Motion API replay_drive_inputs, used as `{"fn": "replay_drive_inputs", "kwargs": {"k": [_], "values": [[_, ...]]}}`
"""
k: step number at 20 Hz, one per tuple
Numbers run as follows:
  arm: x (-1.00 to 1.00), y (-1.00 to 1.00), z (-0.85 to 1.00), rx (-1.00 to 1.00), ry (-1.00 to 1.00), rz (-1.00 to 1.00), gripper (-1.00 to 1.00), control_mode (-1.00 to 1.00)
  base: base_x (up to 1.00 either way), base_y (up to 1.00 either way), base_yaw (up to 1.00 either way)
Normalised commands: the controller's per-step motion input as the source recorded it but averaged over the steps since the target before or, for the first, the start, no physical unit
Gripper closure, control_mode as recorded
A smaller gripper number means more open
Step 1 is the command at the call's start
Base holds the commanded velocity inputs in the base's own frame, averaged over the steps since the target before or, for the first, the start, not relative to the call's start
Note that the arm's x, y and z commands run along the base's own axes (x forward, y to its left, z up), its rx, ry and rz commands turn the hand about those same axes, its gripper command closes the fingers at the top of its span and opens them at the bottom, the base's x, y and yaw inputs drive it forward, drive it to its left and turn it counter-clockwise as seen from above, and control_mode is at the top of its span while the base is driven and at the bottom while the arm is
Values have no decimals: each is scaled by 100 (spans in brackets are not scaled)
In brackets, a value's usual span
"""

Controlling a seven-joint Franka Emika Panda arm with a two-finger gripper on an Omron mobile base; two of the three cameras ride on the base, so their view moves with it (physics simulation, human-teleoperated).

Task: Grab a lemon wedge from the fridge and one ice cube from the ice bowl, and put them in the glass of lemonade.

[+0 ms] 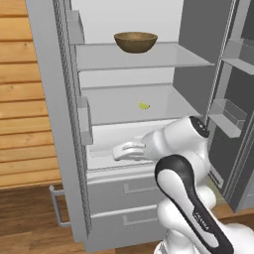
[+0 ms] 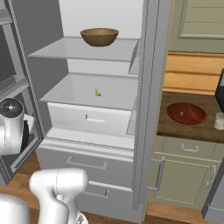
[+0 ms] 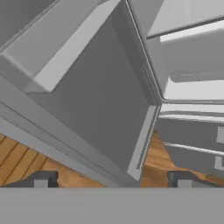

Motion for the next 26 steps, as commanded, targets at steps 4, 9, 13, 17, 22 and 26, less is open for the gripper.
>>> {"fn": "replay_drive_inputs", "kwargs": {"k": [4,9,13,17,22,26], "values": [[-32,-100,14,-33,19,-43,-100,-100,0,0,0],[0,-100,-10,-50,34,-37,-100,-100,0,0,0],[-1,-90,-32,-36,12,-29,-100,-100,0,0,0],[-16,-60,-8,2,-5,-8,-100,-100,0,0,0],[-54,-83,2,12,-45,1,-100,-100,0,0,0],[-8,-13,0,0,-7,0,-100,-100,0,0,0]]}}
